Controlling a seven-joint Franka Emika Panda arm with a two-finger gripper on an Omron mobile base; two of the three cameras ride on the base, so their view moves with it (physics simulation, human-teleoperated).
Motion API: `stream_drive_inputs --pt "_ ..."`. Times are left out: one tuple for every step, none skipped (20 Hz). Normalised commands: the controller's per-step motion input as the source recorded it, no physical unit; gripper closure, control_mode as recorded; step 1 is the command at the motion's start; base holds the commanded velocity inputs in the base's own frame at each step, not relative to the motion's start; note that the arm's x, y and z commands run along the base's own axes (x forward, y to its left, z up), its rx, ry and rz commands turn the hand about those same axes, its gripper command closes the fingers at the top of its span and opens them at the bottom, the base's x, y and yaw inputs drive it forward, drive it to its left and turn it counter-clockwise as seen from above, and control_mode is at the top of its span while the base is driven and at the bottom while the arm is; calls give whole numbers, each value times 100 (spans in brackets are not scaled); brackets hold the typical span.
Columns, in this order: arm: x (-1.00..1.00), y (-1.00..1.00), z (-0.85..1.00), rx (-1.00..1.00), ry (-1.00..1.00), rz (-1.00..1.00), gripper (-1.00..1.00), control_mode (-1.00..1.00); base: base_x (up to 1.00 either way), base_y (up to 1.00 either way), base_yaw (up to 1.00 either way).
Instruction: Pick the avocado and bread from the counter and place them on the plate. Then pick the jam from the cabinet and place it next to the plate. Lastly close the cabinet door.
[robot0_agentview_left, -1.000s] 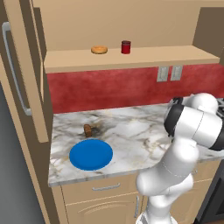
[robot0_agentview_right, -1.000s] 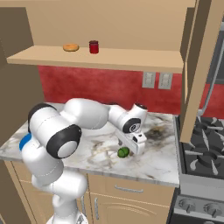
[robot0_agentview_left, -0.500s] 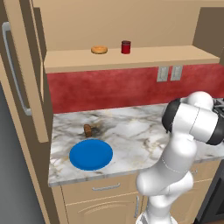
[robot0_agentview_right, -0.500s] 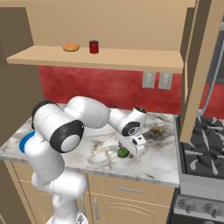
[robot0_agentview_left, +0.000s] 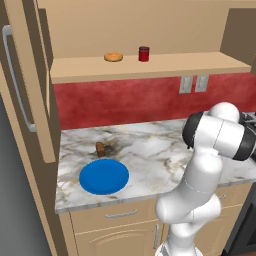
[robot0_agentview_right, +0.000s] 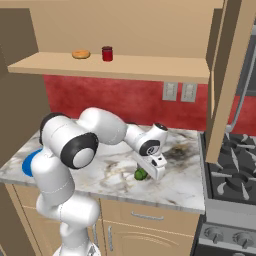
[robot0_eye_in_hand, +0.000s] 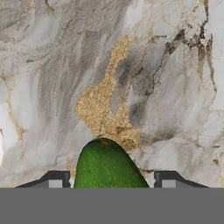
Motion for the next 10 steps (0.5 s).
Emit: stream_drive_inputs --pt "0 0 0 0 0 0 100 -100 0 0 0" --pt "0 0 0 0 0 0 100 -100 0 0 0" --pt "0 0 0 0 0 0 100 -100 0 0 0" --pt "0 0 0 0 0 0 100 -100 0 0 0" --pt "0 0 13 0 -3 0 100 -100 0 0 0" --pt "0 0 26 0 -9 0 100 -100 0 0 0" --pt "0 0 32 0 -13 0 100 -100 0 0 0" --pt "0 0 37 0 -16 0 100 -100 0 0 0" --pt "0 4 41 0 -18 0 100 -100 0 0 0" --pt "0 12 49 0 -18 0 100 -100 0 0 0"
